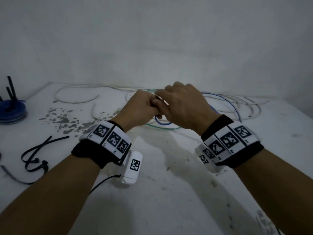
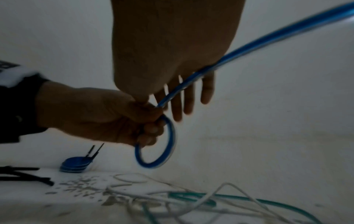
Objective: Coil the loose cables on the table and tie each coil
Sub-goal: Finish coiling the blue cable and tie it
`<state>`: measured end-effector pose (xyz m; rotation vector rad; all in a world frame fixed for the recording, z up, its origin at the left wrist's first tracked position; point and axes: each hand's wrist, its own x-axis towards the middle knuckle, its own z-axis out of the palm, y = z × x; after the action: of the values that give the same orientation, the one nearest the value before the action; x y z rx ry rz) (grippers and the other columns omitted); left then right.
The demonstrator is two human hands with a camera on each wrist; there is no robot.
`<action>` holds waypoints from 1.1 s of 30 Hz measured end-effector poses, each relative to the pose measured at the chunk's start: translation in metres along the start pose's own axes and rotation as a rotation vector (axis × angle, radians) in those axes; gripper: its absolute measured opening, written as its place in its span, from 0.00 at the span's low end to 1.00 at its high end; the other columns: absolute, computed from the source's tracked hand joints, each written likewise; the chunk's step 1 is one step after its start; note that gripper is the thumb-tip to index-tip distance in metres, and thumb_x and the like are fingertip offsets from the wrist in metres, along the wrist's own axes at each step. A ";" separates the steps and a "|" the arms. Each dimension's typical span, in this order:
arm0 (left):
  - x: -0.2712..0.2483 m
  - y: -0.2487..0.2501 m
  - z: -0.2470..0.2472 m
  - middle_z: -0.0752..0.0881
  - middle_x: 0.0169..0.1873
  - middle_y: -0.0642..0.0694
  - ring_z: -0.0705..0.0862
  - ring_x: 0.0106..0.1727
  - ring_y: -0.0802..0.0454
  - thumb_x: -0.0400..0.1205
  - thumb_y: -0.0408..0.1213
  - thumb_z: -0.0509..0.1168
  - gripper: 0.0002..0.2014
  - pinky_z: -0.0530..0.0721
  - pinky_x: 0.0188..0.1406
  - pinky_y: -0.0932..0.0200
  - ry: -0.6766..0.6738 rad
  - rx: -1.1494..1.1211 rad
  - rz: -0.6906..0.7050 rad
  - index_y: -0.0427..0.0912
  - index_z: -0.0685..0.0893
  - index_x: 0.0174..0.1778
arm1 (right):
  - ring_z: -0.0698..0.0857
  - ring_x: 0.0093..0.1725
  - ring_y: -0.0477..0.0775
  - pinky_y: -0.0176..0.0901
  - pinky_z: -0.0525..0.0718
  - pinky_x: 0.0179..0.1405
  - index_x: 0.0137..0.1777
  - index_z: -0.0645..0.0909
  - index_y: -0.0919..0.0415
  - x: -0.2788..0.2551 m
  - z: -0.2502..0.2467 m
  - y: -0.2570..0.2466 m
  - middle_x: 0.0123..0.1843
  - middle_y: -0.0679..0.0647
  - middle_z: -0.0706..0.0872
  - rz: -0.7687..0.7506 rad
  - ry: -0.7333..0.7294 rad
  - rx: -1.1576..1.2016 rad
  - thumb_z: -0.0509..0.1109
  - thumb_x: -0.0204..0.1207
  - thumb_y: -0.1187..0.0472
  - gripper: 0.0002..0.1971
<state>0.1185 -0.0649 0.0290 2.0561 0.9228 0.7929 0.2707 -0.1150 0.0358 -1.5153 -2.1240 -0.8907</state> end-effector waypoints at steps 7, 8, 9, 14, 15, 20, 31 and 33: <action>-0.010 -0.007 -0.005 0.90 0.33 0.42 0.86 0.27 0.60 0.81 0.30 0.72 0.02 0.82 0.31 0.70 0.100 -0.288 -0.025 0.36 0.90 0.45 | 0.84 0.32 0.65 0.45 0.69 0.30 0.33 0.83 0.61 -0.017 -0.009 0.039 0.27 0.56 0.86 0.372 -0.044 0.078 0.47 0.81 0.34 0.35; -0.010 -0.008 -0.004 0.91 0.33 0.42 0.87 0.28 0.58 0.81 0.29 0.72 0.02 0.84 0.33 0.69 0.120 -0.336 -0.037 0.36 0.89 0.45 | 0.84 0.32 0.64 0.45 0.72 0.30 0.33 0.84 0.61 -0.021 -0.010 0.044 0.26 0.55 0.85 0.373 -0.053 0.078 0.45 0.80 0.34 0.37; -0.009 -0.009 -0.003 0.91 0.33 0.41 0.88 0.30 0.56 0.81 0.29 0.72 0.02 0.86 0.35 0.67 0.143 -0.390 -0.046 0.35 0.89 0.45 | 0.84 0.31 0.62 0.44 0.73 0.29 0.35 0.85 0.60 -0.024 -0.010 0.045 0.25 0.52 0.84 0.366 -0.060 0.108 0.46 0.81 0.35 0.36; 0.002 -0.002 0.004 0.89 0.40 0.39 0.89 0.41 0.52 0.82 0.28 0.68 0.07 0.88 0.45 0.64 0.208 -0.799 -0.095 0.28 0.87 0.52 | 0.83 0.31 0.36 0.42 0.74 0.33 0.63 0.80 0.52 -0.027 -0.003 0.022 0.23 0.38 0.79 0.339 -0.135 0.506 0.57 0.89 0.54 0.12; 0.005 0.000 0.005 0.89 0.40 0.40 0.87 0.41 0.52 0.82 0.28 0.68 0.06 0.87 0.45 0.65 0.200 -0.837 -0.095 0.29 0.87 0.51 | 0.84 0.34 0.40 0.47 0.78 0.37 0.65 0.78 0.53 -0.027 -0.001 0.019 0.28 0.40 0.83 0.328 -0.162 0.562 0.56 0.89 0.56 0.12; 0.013 0.006 0.009 0.88 0.32 0.51 0.80 0.37 0.56 0.83 0.33 0.68 0.04 0.79 0.38 0.65 0.209 -0.882 -0.097 0.38 0.89 0.47 | 0.83 0.41 0.52 0.49 0.81 0.44 0.60 0.78 0.62 -0.020 0.010 -0.005 0.44 0.52 0.87 0.422 -0.028 0.814 0.54 0.87 0.59 0.13; 0.008 -0.010 -0.015 0.91 0.38 0.54 0.84 0.37 0.65 0.81 0.34 0.72 0.08 0.78 0.35 0.70 0.063 -0.314 0.009 0.41 0.91 0.55 | 0.82 0.33 0.60 0.56 0.84 0.36 0.43 0.86 0.58 -0.009 0.006 0.014 0.33 0.61 0.83 0.422 -0.057 0.875 0.68 0.84 0.55 0.11; 0.009 -0.007 -0.019 0.92 0.40 0.53 0.86 0.38 0.68 0.79 0.34 0.74 0.09 0.80 0.38 0.73 0.028 -0.151 0.087 0.43 0.92 0.54 | 0.75 0.28 0.49 0.44 0.74 0.31 0.42 0.86 0.60 -0.007 0.002 0.020 0.30 0.61 0.81 0.373 -0.158 0.818 0.69 0.84 0.56 0.12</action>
<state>0.1071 -0.0473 0.0353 1.9683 0.7690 0.9116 0.2917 -0.1140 0.0353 -1.4508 -1.8387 0.2286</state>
